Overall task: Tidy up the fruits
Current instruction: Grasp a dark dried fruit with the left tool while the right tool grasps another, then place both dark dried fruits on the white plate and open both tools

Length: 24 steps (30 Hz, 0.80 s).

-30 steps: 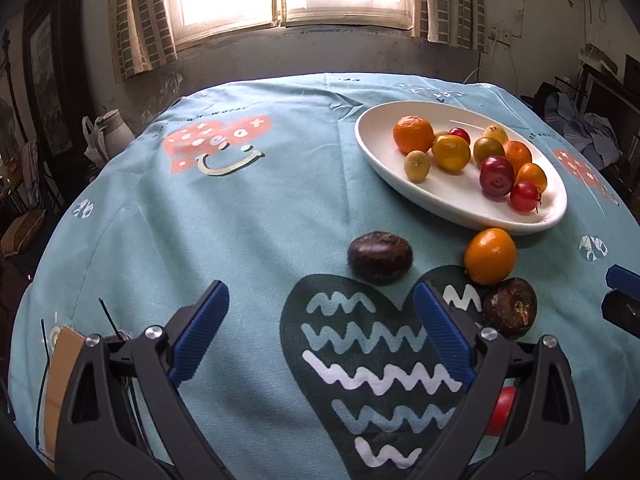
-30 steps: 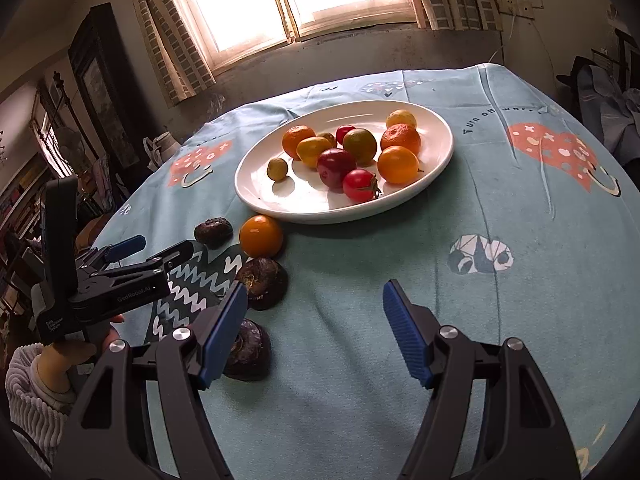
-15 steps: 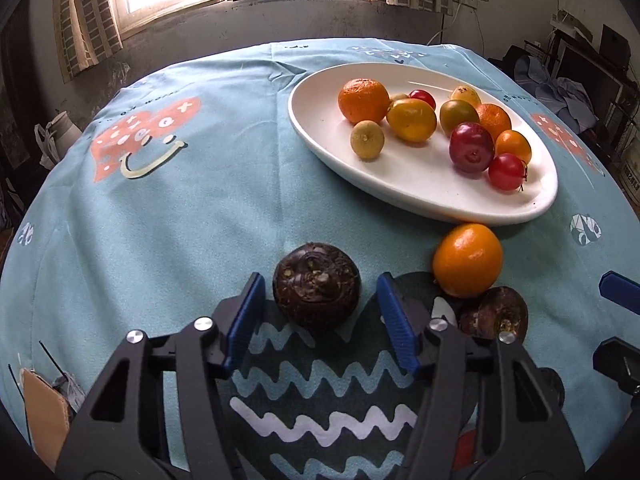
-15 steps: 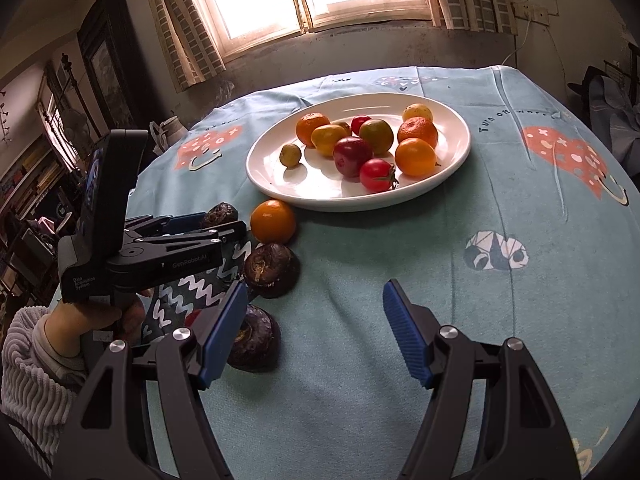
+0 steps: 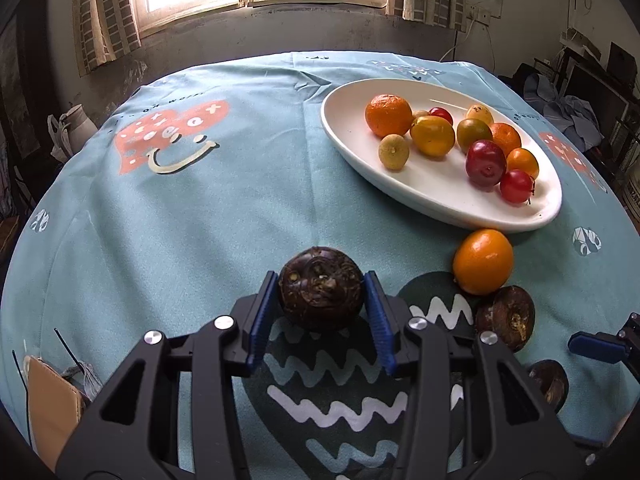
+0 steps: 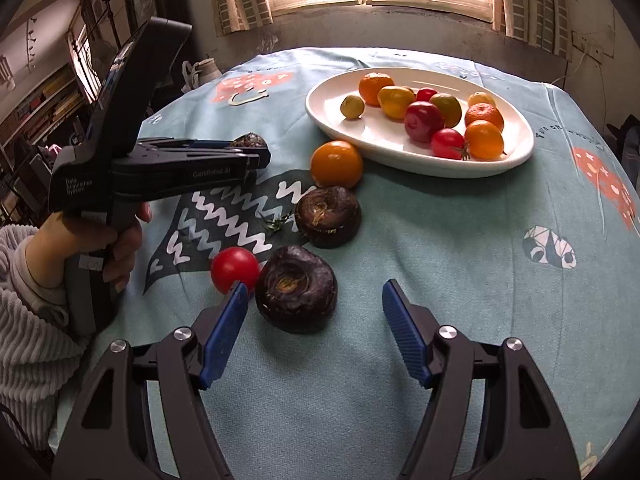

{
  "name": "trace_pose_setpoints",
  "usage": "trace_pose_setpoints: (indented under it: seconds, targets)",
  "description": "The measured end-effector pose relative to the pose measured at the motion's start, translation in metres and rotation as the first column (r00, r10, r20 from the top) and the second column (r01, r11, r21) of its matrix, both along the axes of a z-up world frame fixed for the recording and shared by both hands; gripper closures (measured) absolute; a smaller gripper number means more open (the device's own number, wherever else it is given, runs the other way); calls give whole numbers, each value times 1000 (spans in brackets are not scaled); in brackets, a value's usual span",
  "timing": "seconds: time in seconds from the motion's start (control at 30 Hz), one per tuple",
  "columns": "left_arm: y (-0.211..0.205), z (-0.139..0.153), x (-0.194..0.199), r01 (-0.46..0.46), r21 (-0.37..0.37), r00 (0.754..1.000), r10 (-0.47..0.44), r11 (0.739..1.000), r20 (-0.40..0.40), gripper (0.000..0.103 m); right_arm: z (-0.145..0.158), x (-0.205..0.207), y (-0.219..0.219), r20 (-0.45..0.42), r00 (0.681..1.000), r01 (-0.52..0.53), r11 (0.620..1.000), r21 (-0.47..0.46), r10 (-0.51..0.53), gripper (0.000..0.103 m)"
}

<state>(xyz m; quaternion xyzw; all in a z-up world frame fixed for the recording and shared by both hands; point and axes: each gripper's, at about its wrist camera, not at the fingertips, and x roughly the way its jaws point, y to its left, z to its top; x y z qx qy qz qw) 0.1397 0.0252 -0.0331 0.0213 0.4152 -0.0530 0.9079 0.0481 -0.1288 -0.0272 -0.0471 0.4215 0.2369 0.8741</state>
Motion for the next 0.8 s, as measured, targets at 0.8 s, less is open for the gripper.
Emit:
trace_pose_setpoints:
  seconds: [0.8]
  targets:
    - [-38,46,-12,90,-53,990,-84,995,111,59,56,31,-70,98,970,198,958,209,-222,59]
